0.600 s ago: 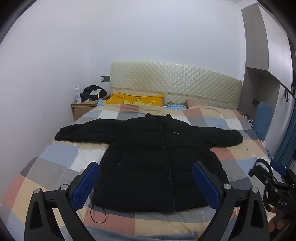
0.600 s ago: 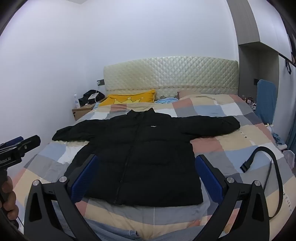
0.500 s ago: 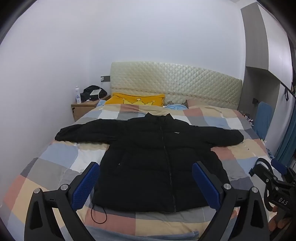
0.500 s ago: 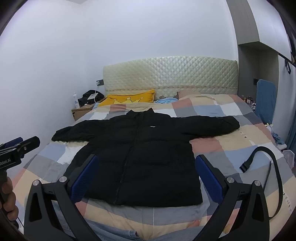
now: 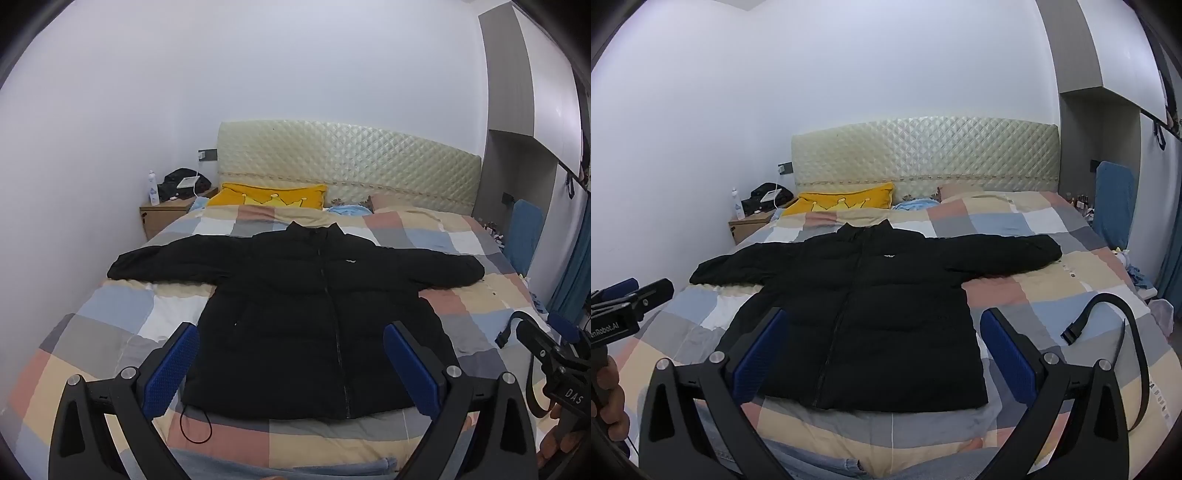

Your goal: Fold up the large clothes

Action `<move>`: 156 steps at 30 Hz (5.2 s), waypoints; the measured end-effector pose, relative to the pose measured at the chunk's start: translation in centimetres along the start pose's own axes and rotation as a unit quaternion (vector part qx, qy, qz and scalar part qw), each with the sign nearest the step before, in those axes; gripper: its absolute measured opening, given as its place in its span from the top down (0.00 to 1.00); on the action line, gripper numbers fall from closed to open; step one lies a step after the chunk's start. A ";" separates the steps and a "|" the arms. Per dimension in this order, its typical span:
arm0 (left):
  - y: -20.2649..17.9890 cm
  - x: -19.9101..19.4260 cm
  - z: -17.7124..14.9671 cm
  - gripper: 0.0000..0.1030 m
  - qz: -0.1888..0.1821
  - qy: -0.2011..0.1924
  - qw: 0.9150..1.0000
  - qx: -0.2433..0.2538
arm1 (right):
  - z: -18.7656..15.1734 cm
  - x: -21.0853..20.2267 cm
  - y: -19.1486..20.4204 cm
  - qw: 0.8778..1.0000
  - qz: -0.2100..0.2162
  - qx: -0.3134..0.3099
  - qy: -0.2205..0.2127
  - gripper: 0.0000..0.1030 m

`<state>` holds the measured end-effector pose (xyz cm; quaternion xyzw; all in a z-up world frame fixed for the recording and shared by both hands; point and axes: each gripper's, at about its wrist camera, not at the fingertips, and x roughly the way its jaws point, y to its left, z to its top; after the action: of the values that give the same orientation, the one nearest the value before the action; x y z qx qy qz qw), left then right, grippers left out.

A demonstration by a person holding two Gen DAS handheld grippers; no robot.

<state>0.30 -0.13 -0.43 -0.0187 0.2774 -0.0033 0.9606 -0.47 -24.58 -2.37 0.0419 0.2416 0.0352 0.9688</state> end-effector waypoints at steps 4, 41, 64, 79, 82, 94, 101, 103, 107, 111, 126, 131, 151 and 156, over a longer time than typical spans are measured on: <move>-0.2 0.1 -0.1 0.02 0.001 0.001 1.000 0.000 | -0.2 -0.3 0.0 1.000 0.002 0.005 -0.002 0.00; -0.1 0.7 -0.3 0.02 -0.007 0.017 1.000 0.002 | -0.2 0.2 -0.4 1.000 0.010 0.006 0.004 0.00; -0.6 1.4 0.7 0.02 0.025 0.031 0.999 0.008 | -0.4 0.6 -0.3 1.000 0.012 0.019 0.012 0.00; -1.7 3.1 4.6 0.02 0.015 0.027 1.000 -0.002 | 3.0 2.2 -3.3 1.000 0.002 0.024 0.018 0.00; -2.4 3.9 5.7 0.02 0.019 0.020 1.000 -0.001 | 4.2 3.0 -4.3 1.000 -0.001 0.028 0.010 0.00; -3.4 11.4 10.4 0.02 -0.011 0.000 1.000 0.013 | 11.0 9.1 -12.7 0.992 -0.022 0.061 -0.106 0.00; -2.5 18.7 8.8 0.02 0.028 0.001 0.999 0.026 | 12.7 19.7 -18.6 0.996 -0.068 0.010 -0.056 0.00; -1.6 20.9 7.6 0.02 0.036 0.011 0.999 0.024 | 11.9 23.7 -21.6 0.997 -0.057 0.033 -0.035 0.00; 0.2 25.0 5.8 0.02 0.043 0.035 0.998 -0.004 | 9.6 30.3 -27.5 0.994 -0.074 0.077 -0.016 0.00; 1.3 28.8 4.6 0.02 0.055 0.051 0.997 -0.026 | 8.1 35.7 -34.1 0.984 -0.075 0.161 -0.013 0.03; 1.5 38.2 1.0 0.02 0.095 0.088 0.991 -0.020 | 0.4 49.4 -50.6 0.908 -0.163 0.387 -0.012 0.14; 1.6 39.9 0.7 0.02 0.102 0.103 0.989 -0.023 | 0.0 51.9 -52.1 0.904 -0.114 0.410 -0.038 0.22; 2.3 35.9 1.4 0.02 0.106 0.086 0.991 0.003 | 4.7 44.9 -49.7 0.902 -0.224 0.364 -0.055 0.95; 3.4 34.6 1.3 0.02 0.096 0.083 0.992 -0.010 | 8.5 42.4 -48.3 0.912 -0.221 0.337 -0.069 0.95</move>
<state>30.26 2.76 -17.87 -0.0018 0.3565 0.0899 0.9300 43.18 -69.44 -19.30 0.3138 0.1749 -0.2667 0.8943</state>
